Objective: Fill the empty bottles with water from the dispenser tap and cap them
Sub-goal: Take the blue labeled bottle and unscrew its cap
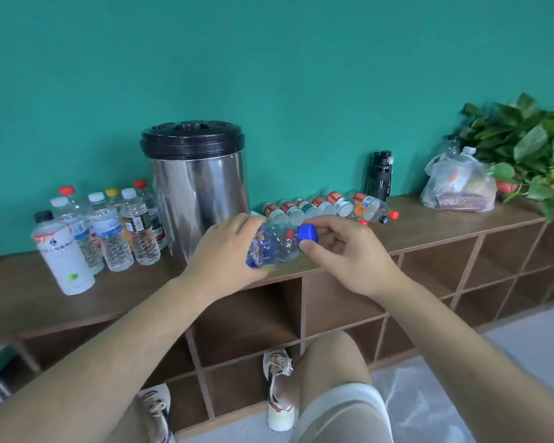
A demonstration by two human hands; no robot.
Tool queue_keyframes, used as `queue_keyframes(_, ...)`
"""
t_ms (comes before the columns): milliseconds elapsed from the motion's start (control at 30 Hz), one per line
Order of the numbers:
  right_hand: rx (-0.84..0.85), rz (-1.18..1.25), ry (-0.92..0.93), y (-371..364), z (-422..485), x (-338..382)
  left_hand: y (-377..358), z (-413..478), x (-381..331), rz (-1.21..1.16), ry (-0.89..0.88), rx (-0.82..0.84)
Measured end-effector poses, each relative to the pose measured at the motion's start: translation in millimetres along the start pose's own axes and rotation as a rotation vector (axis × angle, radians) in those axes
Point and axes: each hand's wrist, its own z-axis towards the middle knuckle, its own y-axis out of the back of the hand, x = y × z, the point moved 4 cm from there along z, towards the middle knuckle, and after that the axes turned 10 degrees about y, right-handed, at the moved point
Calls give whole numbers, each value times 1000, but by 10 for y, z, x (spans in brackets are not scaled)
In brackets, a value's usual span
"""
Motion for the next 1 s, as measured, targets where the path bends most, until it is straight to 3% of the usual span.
queue_keyframes(100, 59, -31, 25, -232, 107, 168, 342, -195, 138, 115, 27, -56)
queue_keyframes(233, 127, -228, -97, -567, 260, 462, 688, -412, 328, 275, 59, -138)
queue_keyframes(367, 50, -63, -216, -862, 431, 719, 857, -560, 475, 342, 71, -153)
queue_keyframes(467, -51, 39, -140, -1025, 478, 776, 938, -638, 609, 203, 152, -78)
queue_keyframes(633, -49, 43, 101, -1143, 472, 778, 963, -717, 751, -2, 247, 106)
queue_keyframes(833, 128, -18, 326, -1091, 491, 728, 861, -761, 877, -394, 387, 423)
queue_keyframes(1000, 401, -54, 353, -1128, 565, 614, 601, -841, 1022, -665, 481, 554)
